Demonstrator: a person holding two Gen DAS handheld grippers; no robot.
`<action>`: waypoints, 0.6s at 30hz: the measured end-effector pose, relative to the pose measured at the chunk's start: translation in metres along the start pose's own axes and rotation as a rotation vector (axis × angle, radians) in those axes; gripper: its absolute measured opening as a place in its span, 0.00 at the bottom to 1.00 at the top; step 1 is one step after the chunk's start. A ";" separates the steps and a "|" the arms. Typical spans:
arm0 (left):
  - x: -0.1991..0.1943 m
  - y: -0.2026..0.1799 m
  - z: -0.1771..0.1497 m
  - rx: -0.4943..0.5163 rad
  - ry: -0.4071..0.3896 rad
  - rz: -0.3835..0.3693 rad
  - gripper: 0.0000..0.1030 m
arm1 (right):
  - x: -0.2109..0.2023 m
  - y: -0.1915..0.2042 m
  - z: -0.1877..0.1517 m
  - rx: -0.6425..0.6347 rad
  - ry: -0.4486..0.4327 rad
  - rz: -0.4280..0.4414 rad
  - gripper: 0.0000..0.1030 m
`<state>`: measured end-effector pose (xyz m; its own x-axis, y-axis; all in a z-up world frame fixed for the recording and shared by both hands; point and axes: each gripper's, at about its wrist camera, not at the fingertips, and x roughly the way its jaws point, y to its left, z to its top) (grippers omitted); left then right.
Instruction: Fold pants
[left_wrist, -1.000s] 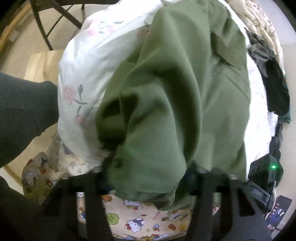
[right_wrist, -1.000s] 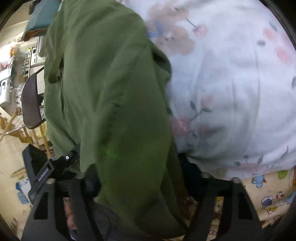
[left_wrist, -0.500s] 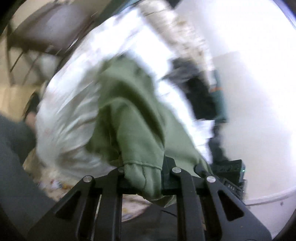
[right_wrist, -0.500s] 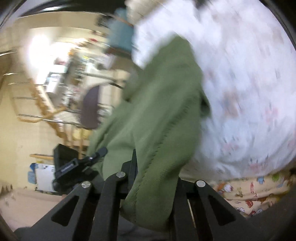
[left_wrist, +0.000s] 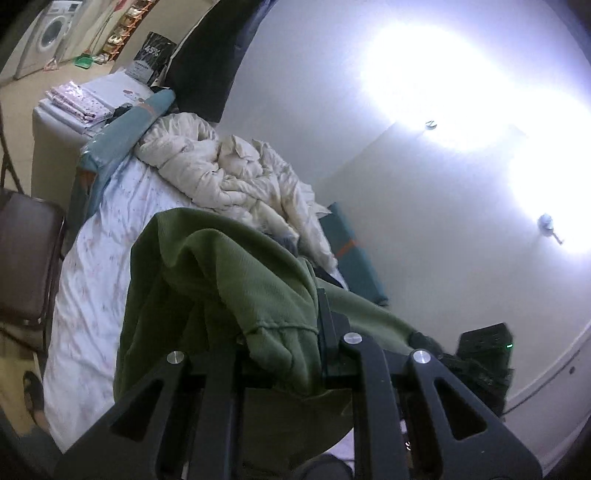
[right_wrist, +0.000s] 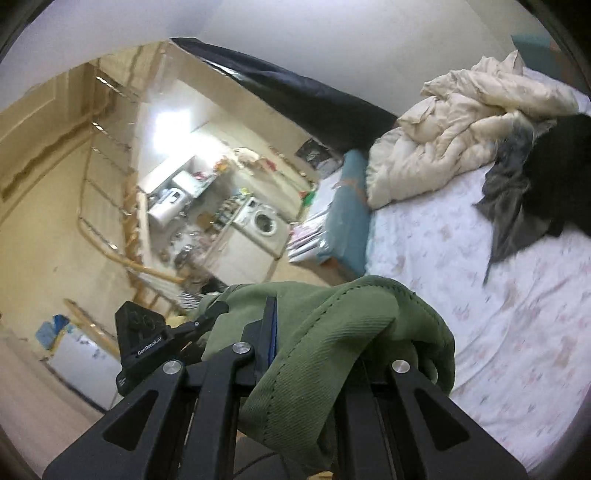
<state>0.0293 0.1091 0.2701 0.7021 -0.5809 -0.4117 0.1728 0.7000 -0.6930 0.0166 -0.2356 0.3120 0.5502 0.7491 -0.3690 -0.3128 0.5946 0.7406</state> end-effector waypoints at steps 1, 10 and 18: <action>0.021 0.001 0.010 -0.006 -0.004 0.007 0.12 | 0.009 -0.003 0.011 -0.001 -0.001 -0.022 0.08; 0.078 0.004 0.094 0.087 -0.150 -0.066 0.12 | 0.070 -0.021 0.107 -0.010 -0.042 -0.080 0.08; 0.085 0.062 -0.002 0.188 -0.023 -0.141 0.12 | 0.064 -0.060 0.038 -0.002 -0.017 -0.053 0.08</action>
<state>0.0987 0.1026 0.1910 0.6768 -0.6707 -0.3036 0.3944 0.6785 -0.6198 0.0996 -0.2345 0.2655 0.5794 0.7114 -0.3978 -0.2847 0.6340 0.7191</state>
